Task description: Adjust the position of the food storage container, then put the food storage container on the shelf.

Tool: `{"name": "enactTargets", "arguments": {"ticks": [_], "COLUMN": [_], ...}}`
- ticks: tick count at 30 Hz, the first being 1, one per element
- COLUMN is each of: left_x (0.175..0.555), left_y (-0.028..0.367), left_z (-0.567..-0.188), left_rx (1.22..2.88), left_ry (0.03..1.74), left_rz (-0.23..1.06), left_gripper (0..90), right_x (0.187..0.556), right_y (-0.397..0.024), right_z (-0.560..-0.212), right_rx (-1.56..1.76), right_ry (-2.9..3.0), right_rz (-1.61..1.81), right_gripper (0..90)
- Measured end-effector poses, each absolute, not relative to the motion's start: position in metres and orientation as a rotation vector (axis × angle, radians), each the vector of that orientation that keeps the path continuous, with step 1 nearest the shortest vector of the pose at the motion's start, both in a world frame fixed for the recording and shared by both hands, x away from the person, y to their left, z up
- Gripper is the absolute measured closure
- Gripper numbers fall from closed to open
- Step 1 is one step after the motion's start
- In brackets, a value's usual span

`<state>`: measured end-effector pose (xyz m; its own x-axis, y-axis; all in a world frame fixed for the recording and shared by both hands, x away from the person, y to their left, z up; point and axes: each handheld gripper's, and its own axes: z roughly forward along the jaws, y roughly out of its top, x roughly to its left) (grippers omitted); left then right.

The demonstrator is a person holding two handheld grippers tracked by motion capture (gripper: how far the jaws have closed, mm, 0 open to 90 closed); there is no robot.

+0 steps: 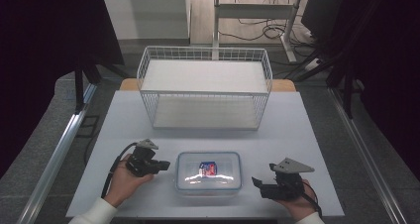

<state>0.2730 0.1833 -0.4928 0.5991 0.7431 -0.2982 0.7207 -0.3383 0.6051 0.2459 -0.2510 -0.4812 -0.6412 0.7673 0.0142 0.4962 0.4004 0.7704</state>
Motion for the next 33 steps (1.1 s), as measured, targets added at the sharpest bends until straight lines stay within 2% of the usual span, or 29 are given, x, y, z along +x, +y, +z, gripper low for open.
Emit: {"name": "enactTargets", "arguments": {"ticks": [3, 7, 9, 15, 22, 33], "left_x": [0.265, 0.258, 0.255, 0.252, 0.253, 0.257], "left_y": [0.188, 0.191, 0.191, 0.193, 0.193, 0.191], "left_z": [-0.487, -0.483, -0.483, -0.481, -0.484, -0.485], "left_rx": [2.044, 1.975, 1.978, 1.978, 1.968, 1.909], "left_ry": [1.191, 1.231, 1.227, 1.209, 1.204, 1.206], "left_rz": [0.074, 0.042, 0.04, 0.051, 0.037, -0.068], "left_gripper": [70.7, 43.5, 36.1, 28.0, 22.9, 12.4], "right_x": [0.245, 0.246, 0.247, 0.248, 0.253, 0.266], "right_y": [-0.251, -0.252, -0.253, -0.253, -0.247, -0.224], "right_z": [-0.48, -0.478, -0.477, -0.475, -0.475, -0.473], "right_rx": [1.087, 1.109, 1.125, 1.137, 1.196, 1.295], "right_ry": [2.316, 2.311, 2.306, 2.302, 2.321, 2.374], "right_rz": [1.134, 1.216, 1.264, 1.315, 1.358, 1.376], "right_gripper": [20.2, 19.8, 19.7, 19.2, 18.0, 12.7]}}
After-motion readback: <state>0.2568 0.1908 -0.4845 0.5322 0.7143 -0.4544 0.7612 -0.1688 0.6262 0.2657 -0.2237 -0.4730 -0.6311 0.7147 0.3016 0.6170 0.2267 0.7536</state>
